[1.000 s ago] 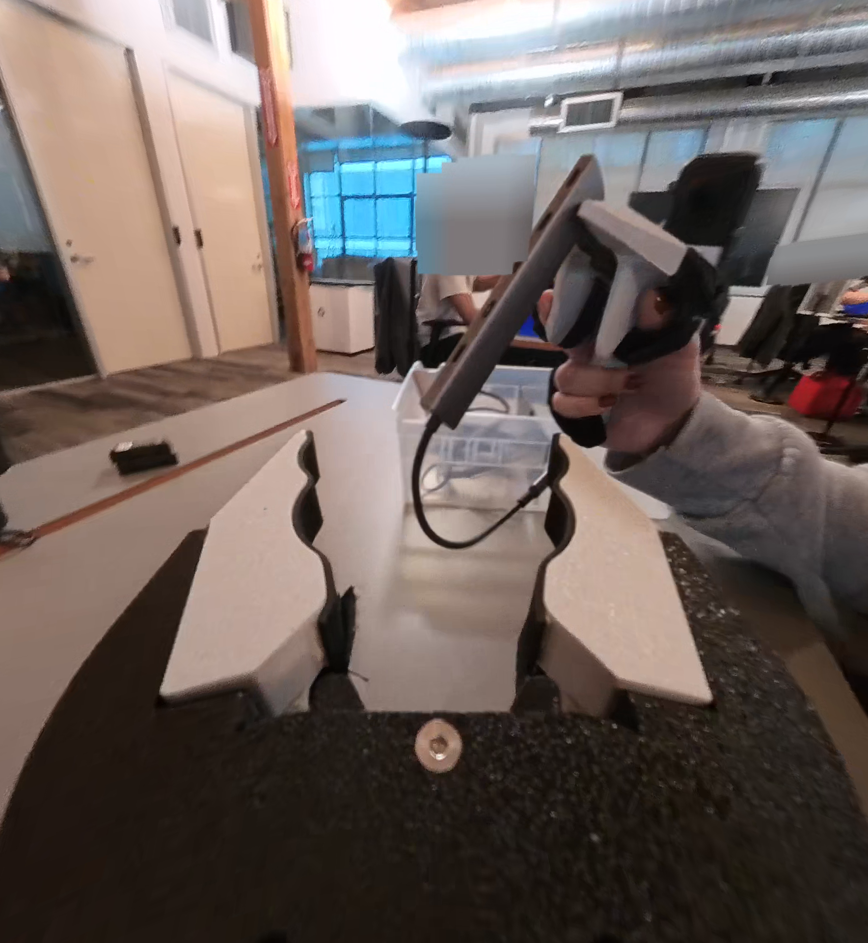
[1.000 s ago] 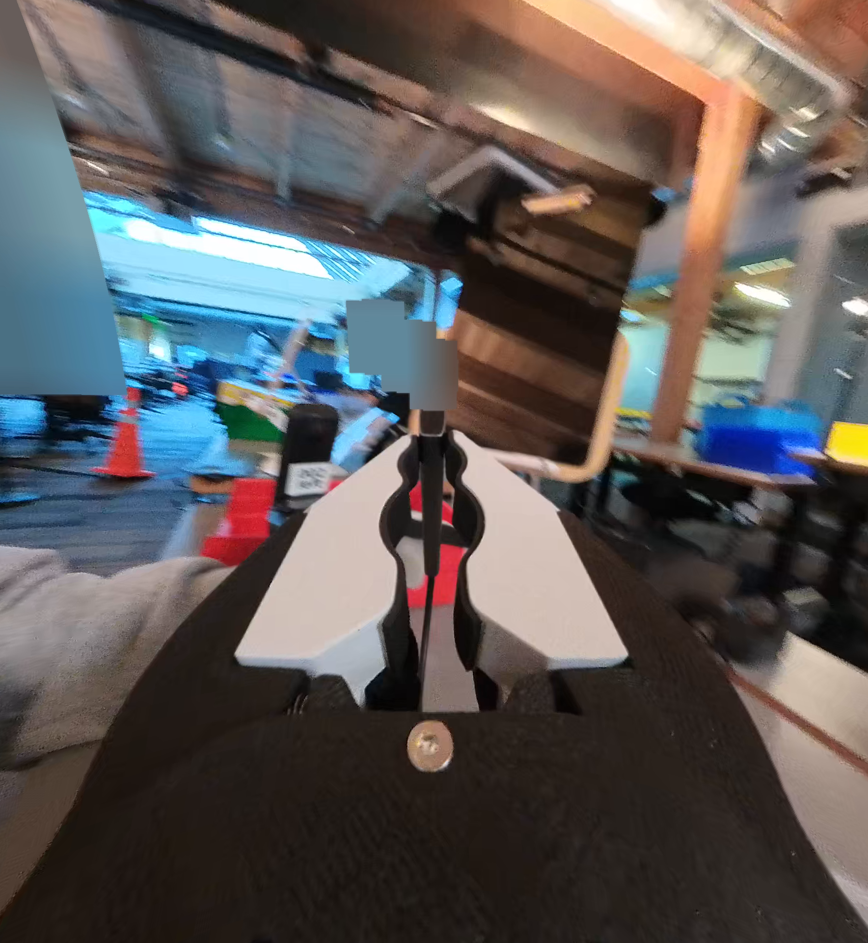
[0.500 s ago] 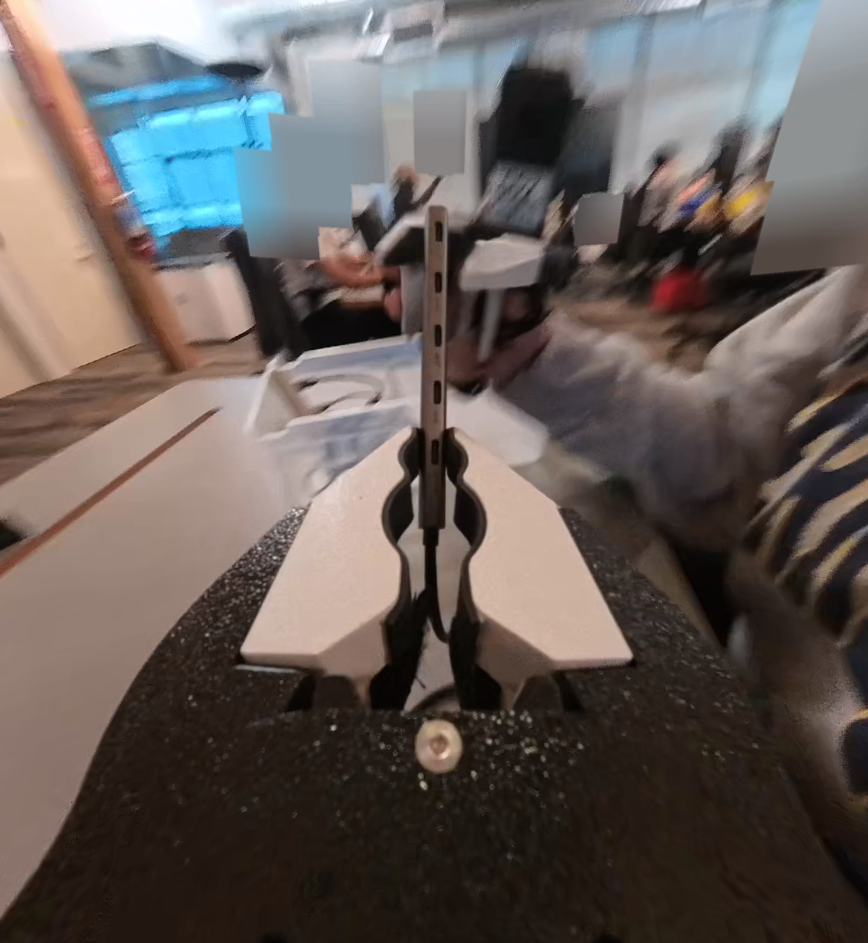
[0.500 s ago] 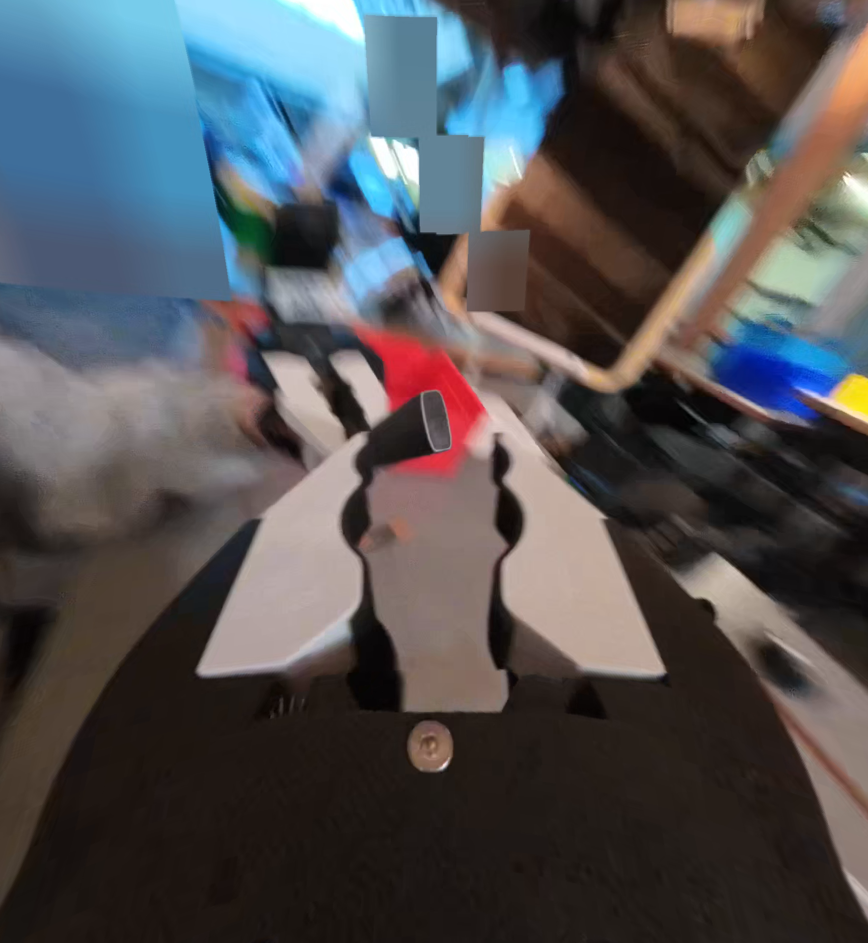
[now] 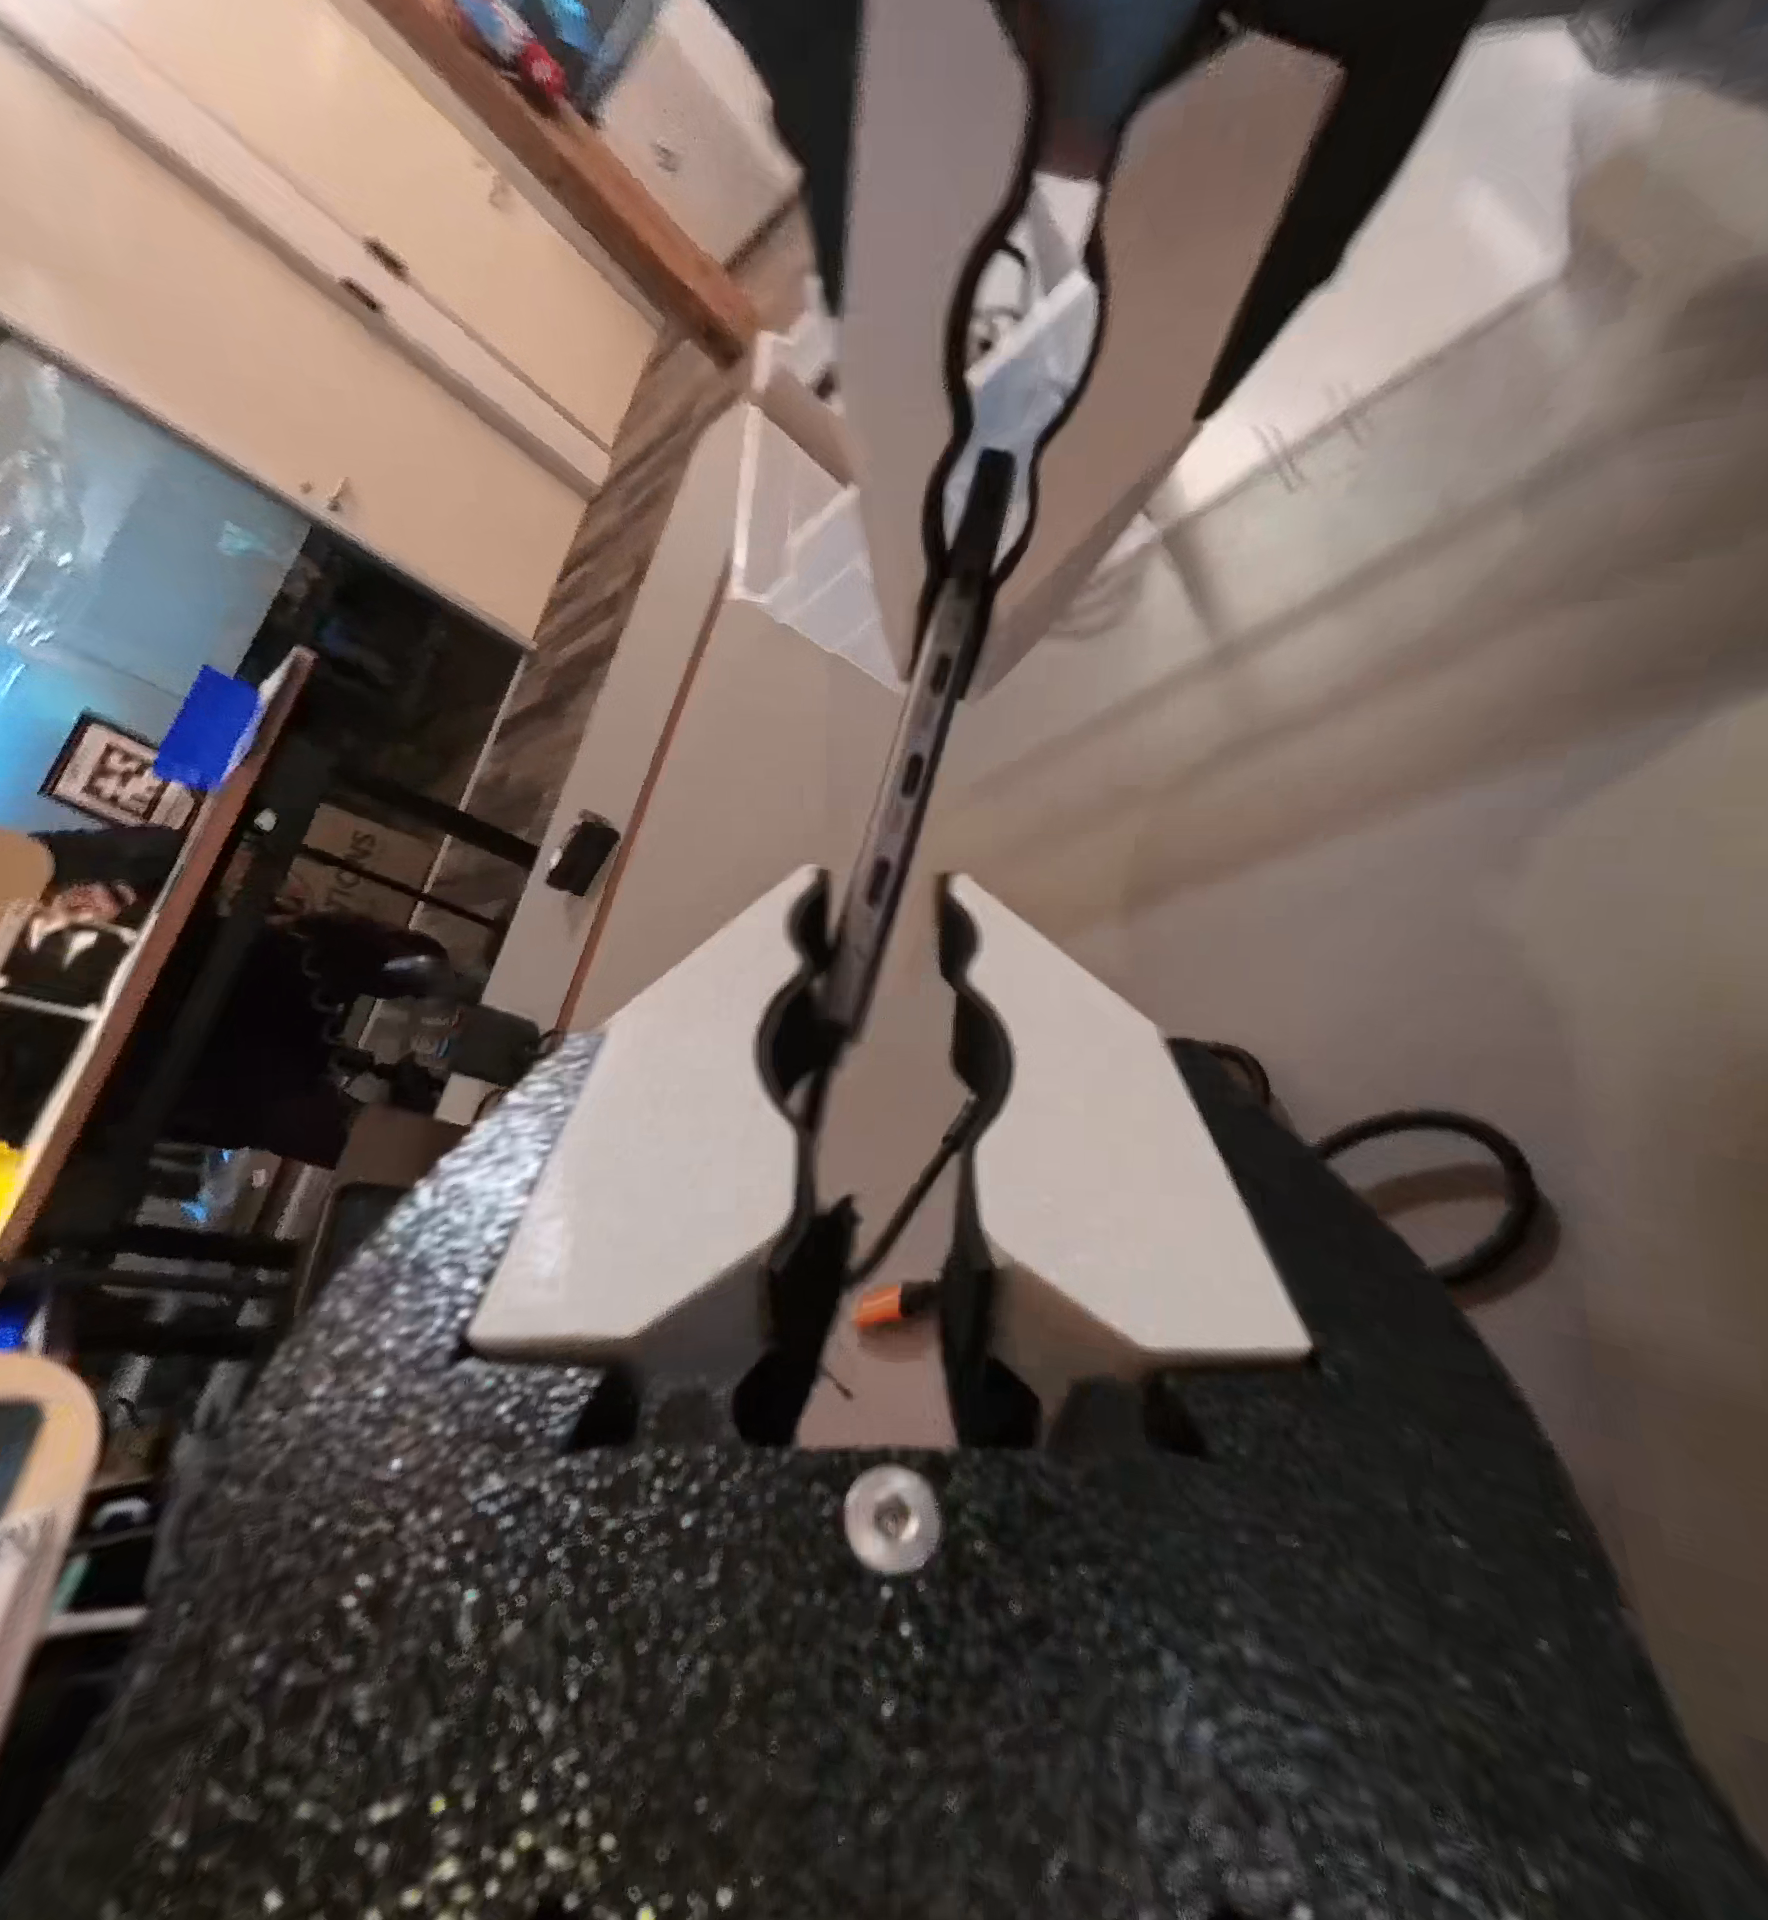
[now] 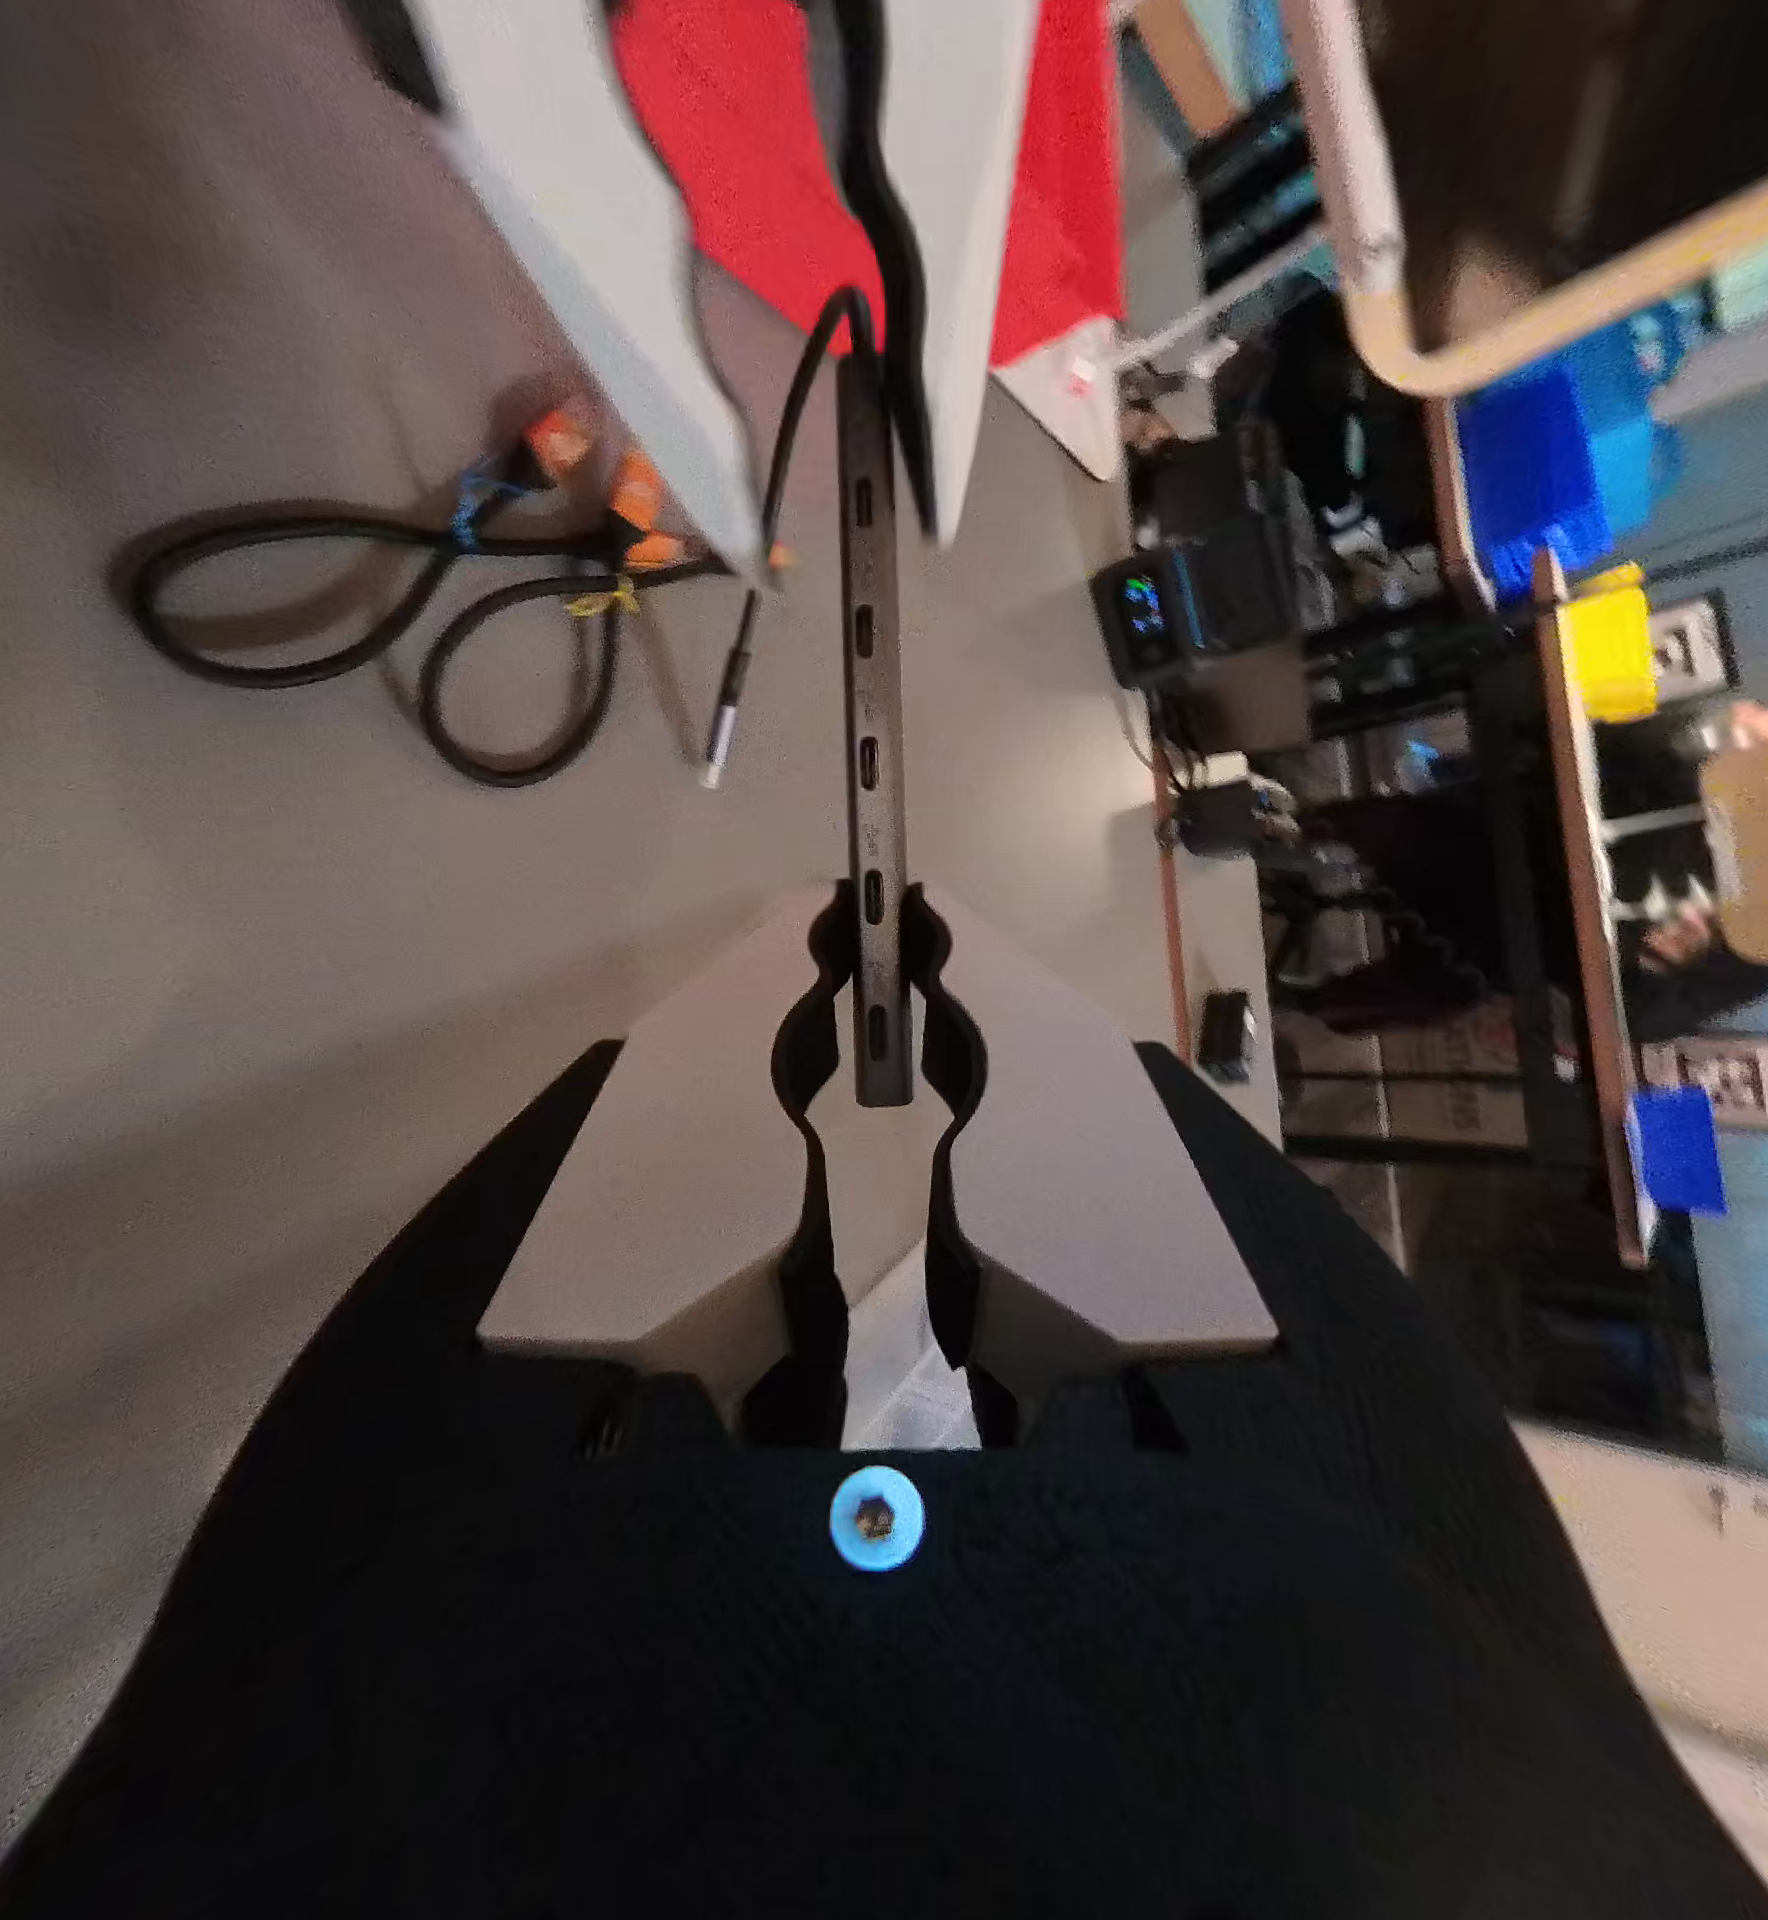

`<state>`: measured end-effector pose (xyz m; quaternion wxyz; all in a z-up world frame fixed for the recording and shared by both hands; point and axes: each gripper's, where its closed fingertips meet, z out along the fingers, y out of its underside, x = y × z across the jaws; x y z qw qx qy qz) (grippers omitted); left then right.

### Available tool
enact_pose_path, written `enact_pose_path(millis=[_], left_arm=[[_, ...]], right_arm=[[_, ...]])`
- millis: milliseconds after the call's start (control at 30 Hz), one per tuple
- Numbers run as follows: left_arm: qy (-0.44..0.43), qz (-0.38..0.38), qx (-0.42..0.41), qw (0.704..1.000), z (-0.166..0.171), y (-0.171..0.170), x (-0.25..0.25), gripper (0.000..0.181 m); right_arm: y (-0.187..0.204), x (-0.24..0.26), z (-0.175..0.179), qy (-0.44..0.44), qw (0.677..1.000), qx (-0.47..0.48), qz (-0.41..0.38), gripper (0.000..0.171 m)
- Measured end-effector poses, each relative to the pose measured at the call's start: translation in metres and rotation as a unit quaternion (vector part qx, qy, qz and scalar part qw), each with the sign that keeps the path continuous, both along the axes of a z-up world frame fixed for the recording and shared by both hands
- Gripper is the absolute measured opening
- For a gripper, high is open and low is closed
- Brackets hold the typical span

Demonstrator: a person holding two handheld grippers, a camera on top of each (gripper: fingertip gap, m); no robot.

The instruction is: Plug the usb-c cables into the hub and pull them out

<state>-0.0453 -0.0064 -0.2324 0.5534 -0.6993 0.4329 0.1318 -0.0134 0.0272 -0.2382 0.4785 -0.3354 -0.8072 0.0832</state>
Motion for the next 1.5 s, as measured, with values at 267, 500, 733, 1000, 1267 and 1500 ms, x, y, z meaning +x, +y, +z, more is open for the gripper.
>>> enact_pose_path(millis=[267,500,733,1000,1267,1500], left_arm=[[-0.088,-0.065,0.018,0.994,0.018,-0.030,0.022,0.033],[-0.328,-0.137,-0.076,0.932,0.015,-0.014,0.051,0.061],[-0.360,-0.230,-0.050,0.903,0.030,-0.037,0.062,0.042],[-0.336,-0.214,-0.055,0.916,0.024,-0.039,0.061,0.035],[-0.332,-0.217,-0.027,0.918,0.025,-0.040,0.062,0.010],[-0.269,-0.154,0.022,0.950,0.018,-0.049,0.048,0.007]], right_arm=[[0.036,0.014,0.050,0.163,0.977,-0.126,-0.057,0.007],[-0.045,0.025,0.056,0.142,0.934,-0.264,0.195,0.007],[-0.059,0.034,0.022,0.010,0.936,-0.283,0.211,0.007],[-0.048,0.029,-0.008,-0.096,0.958,-0.220,0.157,0.007],[-0.049,0.028,-0.023,-0.162,0.962,-0.173,0.133,0.007],[-0.045,0.023,-0.009,-0.101,0.959,-0.246,0.099,0.033]])
